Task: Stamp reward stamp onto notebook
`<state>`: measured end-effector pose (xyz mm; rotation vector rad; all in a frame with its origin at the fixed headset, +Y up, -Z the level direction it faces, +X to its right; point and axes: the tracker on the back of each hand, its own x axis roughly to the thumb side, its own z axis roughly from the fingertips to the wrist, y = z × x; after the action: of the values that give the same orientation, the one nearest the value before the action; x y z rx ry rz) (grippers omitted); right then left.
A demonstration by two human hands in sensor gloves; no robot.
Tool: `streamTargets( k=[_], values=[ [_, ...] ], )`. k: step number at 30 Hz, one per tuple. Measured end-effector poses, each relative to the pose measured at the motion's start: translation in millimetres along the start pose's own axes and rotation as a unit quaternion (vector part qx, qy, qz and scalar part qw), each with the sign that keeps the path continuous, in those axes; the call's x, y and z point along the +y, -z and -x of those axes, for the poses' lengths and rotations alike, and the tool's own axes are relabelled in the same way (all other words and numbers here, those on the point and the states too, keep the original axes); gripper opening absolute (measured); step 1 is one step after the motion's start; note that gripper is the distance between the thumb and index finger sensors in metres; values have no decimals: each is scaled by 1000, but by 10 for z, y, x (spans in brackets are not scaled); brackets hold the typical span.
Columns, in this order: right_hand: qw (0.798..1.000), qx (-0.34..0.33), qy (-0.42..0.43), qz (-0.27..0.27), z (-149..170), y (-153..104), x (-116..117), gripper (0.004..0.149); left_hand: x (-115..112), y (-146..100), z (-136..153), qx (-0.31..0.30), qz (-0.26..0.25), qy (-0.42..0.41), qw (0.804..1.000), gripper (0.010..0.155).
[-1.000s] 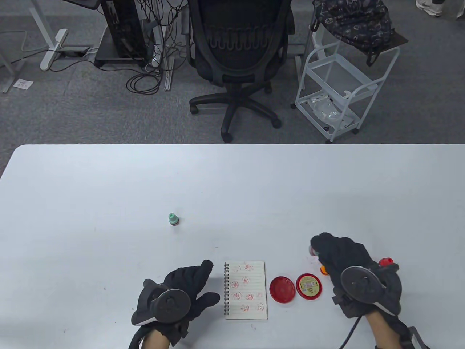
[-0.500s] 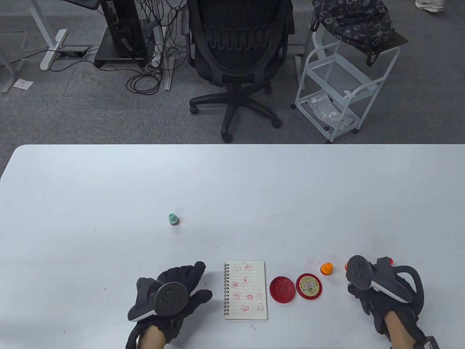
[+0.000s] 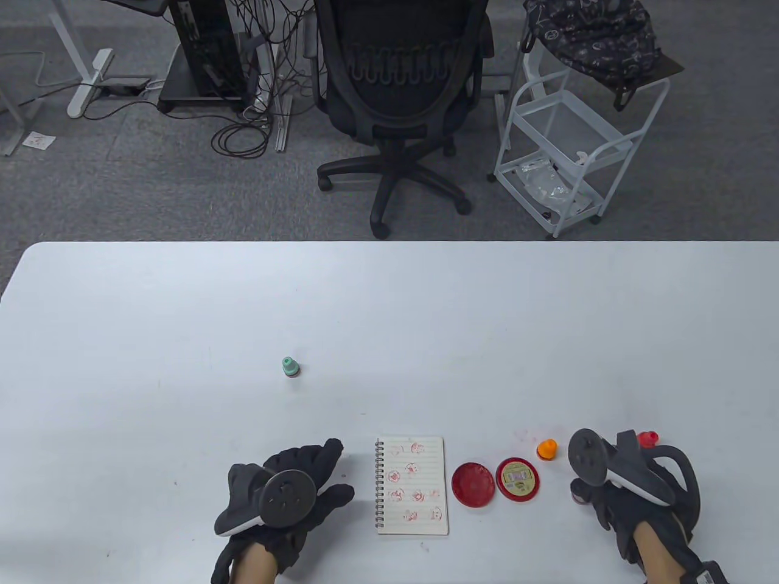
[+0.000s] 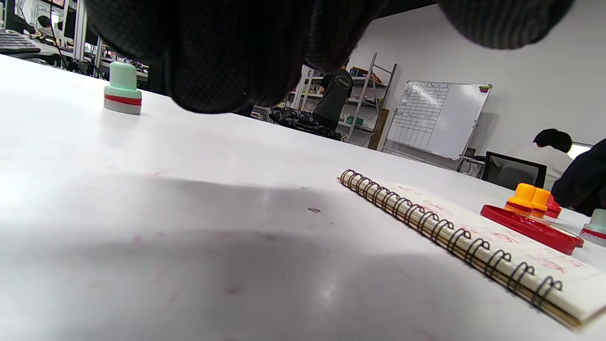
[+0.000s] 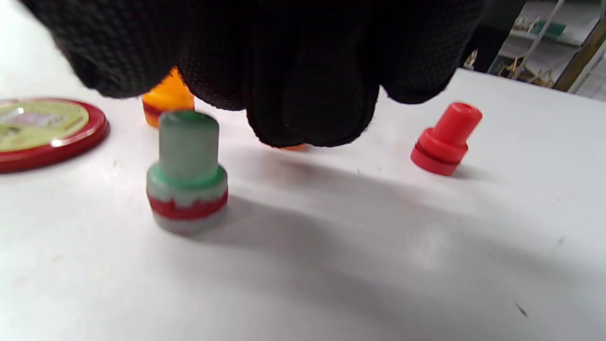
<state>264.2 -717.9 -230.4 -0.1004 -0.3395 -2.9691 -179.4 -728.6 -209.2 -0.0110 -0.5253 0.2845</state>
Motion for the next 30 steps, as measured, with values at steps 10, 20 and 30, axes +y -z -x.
streamTargets(
  k=[10, 20, 30],
  values=[
    [979, -57, 35, 195, -171, -142, -165, 64, -14, -20, 68, 21, 1, -11, 1000, 78],
    [979, -69, 38, 189, -211, -127, -186, 64, 159, 151, 376, 146, -14, 72, 987, 77],
    [968, -79, 56, 231, -239, -148, -245, 55, 99, 615, 804, 218, 46, 119, 968, 80]
  ],
)
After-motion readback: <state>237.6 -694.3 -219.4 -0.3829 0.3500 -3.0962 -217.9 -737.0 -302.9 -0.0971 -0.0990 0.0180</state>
